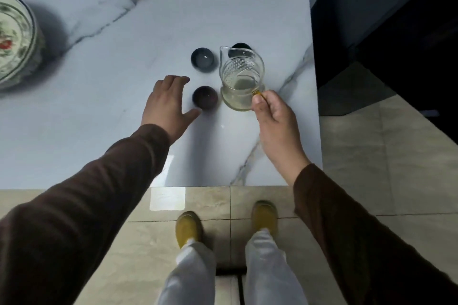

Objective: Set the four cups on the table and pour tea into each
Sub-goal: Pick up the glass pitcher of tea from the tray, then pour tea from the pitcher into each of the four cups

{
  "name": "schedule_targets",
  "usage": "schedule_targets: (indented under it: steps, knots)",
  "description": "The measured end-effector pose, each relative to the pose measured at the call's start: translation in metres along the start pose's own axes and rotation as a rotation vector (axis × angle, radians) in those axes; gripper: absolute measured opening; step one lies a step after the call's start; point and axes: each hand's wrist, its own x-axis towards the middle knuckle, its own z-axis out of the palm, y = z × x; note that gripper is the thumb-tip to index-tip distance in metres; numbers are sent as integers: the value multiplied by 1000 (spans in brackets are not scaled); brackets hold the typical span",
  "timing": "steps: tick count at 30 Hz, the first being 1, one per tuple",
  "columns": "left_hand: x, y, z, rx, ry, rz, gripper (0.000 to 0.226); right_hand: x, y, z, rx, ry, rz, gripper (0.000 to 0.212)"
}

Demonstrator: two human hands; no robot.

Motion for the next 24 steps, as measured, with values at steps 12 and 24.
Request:
schedule_targets:
  steps: [12, 24]
  knots:
    - [68, -12, 23, 60, 137, 26, 68, 98, 17, -22, -157, 2, -382, 36]
    - [127, -46, 48, -126, 101, 25, 82, 156, 16, -6, -298, 23, -556, 34]
